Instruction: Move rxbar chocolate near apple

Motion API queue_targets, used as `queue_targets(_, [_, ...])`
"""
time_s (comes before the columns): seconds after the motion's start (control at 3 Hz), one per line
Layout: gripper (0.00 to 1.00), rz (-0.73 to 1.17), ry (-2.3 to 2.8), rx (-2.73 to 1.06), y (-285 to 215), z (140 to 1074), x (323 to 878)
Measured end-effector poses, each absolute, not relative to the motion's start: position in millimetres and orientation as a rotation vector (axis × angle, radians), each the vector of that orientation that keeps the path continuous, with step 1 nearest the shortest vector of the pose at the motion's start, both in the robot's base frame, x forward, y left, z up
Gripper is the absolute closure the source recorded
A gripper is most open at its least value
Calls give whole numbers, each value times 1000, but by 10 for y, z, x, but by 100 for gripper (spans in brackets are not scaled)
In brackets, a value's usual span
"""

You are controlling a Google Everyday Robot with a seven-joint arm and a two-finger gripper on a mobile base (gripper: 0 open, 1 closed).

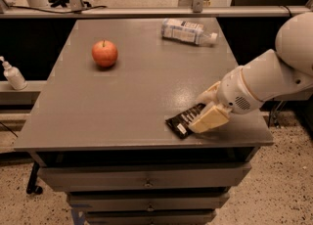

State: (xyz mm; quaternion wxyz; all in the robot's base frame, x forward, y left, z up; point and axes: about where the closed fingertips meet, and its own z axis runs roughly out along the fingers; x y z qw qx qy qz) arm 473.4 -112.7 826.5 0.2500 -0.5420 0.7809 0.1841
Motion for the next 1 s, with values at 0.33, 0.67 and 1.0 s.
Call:
queue_targets(0.33, [64, 500, 2138, -1466, -1161, 8264, 4741])
queue_targets(0.67, [88, 489, 2148, -1460, -1211, 8299, 4767])
queue_targets(1.0, [100, 476, 2157, -1457, -1269, 8338, 4777])
